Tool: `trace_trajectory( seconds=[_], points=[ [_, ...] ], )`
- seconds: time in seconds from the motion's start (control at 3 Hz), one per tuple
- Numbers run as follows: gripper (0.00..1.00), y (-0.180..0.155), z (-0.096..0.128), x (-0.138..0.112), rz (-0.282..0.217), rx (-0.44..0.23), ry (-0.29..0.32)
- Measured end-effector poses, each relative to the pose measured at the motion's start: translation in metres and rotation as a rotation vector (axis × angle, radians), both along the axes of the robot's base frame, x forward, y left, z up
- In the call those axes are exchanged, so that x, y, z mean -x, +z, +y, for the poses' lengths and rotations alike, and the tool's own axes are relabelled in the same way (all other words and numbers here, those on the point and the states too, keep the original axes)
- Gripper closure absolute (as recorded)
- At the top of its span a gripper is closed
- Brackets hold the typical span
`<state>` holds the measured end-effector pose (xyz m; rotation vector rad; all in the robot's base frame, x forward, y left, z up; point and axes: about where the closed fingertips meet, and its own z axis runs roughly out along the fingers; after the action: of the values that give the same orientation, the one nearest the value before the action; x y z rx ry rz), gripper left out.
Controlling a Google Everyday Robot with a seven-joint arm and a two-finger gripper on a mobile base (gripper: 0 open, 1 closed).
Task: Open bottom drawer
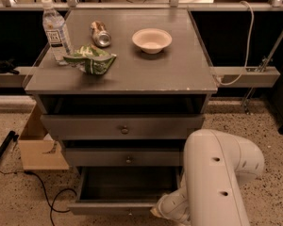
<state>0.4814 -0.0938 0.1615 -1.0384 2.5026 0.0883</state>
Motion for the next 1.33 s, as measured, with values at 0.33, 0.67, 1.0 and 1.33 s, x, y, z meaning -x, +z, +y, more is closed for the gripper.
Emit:
trace_trajectory(
  seconds=[0.33, 0.67, 1.0, 1.33],
  points=[
    [1.00, -0.0045, -0.0040, 0.0188, 0.008, -0.024, -0.016],
    [1.00, -0.0046, 0.0019, 0.0248, 0.013, -0.035, -0.016],
    [1.00, -0.0046, 0.0019, 0.0248, 0.013, -0.035, -0.016],
    [0.82, -0.0046, 0.0019, 0.0248, 0.013, -0.036, -0.016]
  ],
)
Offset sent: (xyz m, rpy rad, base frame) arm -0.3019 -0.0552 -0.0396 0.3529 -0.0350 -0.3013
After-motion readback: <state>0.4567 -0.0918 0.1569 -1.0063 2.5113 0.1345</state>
